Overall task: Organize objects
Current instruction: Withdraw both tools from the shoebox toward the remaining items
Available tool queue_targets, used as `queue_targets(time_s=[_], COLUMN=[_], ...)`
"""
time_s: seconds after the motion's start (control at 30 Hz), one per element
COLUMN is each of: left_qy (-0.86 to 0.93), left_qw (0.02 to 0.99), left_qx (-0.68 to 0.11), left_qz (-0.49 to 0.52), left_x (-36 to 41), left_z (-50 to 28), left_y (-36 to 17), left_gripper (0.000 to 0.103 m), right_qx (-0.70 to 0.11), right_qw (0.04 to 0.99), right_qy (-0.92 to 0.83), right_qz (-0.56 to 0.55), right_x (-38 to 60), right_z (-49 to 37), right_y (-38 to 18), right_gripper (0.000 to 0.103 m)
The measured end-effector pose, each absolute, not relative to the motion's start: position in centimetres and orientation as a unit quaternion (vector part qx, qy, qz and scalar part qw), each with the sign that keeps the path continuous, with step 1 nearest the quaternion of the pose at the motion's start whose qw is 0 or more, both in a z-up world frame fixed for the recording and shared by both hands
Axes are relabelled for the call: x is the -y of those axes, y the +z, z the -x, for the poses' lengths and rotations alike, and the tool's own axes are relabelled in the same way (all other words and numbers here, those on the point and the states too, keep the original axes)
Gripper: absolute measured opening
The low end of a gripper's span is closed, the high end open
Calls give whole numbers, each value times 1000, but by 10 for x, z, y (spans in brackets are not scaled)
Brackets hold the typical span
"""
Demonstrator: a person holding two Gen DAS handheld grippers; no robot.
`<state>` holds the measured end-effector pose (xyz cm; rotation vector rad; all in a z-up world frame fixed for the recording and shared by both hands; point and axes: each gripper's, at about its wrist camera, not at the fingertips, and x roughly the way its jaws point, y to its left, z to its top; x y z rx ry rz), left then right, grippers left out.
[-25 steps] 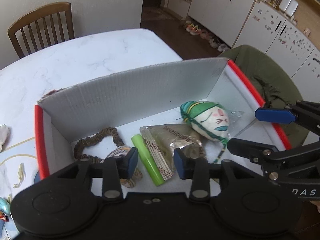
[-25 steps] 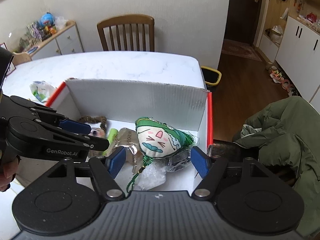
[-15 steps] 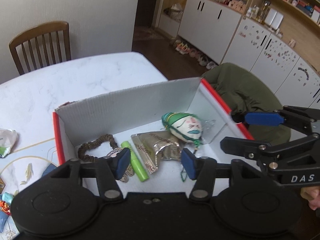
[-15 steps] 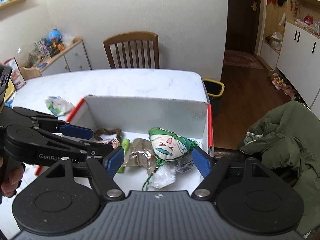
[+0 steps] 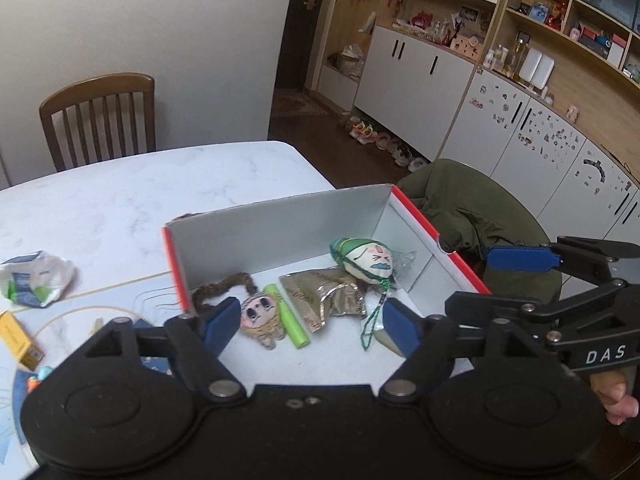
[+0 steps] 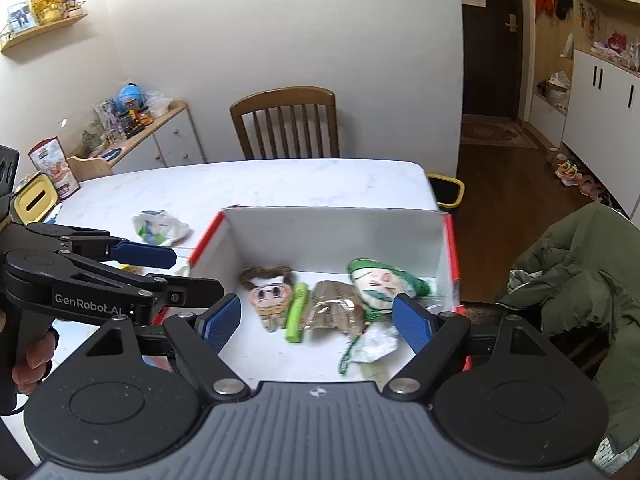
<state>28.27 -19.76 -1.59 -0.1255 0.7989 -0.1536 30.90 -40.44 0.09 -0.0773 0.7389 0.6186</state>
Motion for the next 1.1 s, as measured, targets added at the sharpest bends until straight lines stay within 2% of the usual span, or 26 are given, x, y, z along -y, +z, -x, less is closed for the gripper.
queue_targets(time_s=[0.27,0.47,0.63,1.1], left_qy=[-57,-39,-20,50], left_qw=[924,926,925,920], left_qx=[-373,-370,-375,-377], left_qz=[60,57,59,95], left_x=[151,106,67,-41], left_z=[-256,-242,-236,-238], left_y=[-11,-13,-19,-45], left_gripper=[96,102,102,103], right_qx=[-346,-346,-348,-377], right_qw=[879,873,868,858], right_qy=[326,343,355,347], right_qz=[37,25,21,43], right_x=[361,318,278,179], right_z=[-277,-259,-245,-224], right_y=[4,6,5,-19], right_gripper=[86,87,92,93])
